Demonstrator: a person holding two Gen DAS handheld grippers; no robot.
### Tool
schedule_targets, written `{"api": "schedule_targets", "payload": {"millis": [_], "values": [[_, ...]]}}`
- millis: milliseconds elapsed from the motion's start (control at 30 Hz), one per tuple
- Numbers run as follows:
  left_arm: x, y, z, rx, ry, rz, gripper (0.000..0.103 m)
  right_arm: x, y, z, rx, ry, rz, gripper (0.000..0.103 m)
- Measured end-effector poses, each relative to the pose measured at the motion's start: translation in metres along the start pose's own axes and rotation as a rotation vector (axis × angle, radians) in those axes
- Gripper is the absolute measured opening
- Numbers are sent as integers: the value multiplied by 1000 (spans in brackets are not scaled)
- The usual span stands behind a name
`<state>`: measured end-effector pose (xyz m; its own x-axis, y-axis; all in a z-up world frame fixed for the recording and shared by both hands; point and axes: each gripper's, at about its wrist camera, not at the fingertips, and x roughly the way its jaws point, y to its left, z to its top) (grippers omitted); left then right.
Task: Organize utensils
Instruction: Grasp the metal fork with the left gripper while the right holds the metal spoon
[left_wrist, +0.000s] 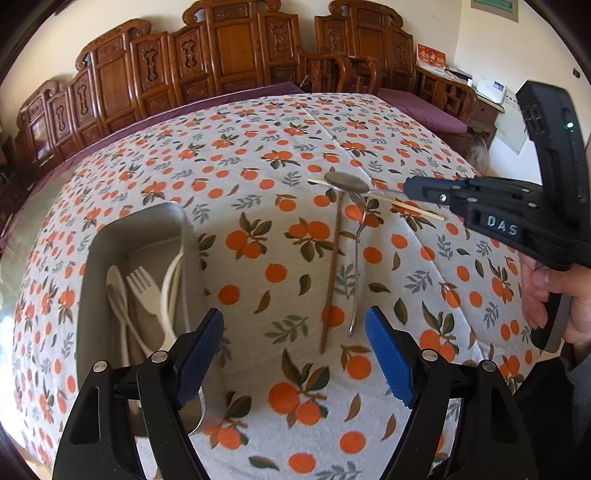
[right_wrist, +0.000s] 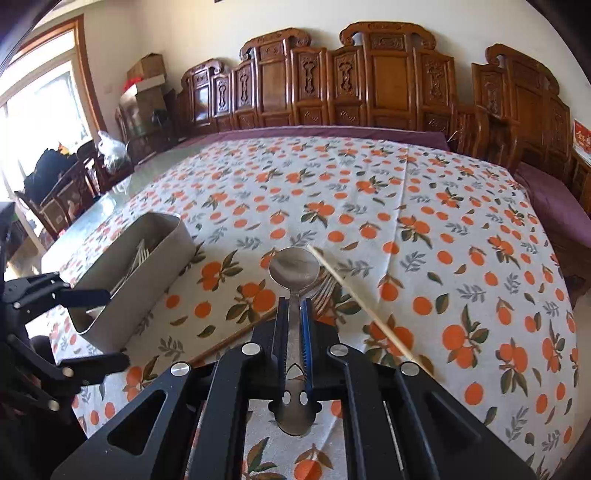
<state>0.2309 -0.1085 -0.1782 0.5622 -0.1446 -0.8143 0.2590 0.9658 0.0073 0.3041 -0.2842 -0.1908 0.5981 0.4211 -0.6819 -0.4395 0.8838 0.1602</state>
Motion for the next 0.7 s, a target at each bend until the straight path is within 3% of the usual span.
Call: {"api": "schedule_targets", "payload": {"millis": [200, 300, 467, 700], "values": [[17, -14, 17, 21, 8, -27, 71, -5, -21, -1, 43, -8, -27, 8], [29, -25, 25, 50, 17, -30, 60, -4, -29, -2, 61, -6, -38, 8], [55, -41, 37, 84, 59, -51, 33, -4, -41, -5, 92, -10, -45, 8], [86, -55, 44, 93, 102, -65, 19, -2, -52, -8, 122, -2, -45, 8]]}}
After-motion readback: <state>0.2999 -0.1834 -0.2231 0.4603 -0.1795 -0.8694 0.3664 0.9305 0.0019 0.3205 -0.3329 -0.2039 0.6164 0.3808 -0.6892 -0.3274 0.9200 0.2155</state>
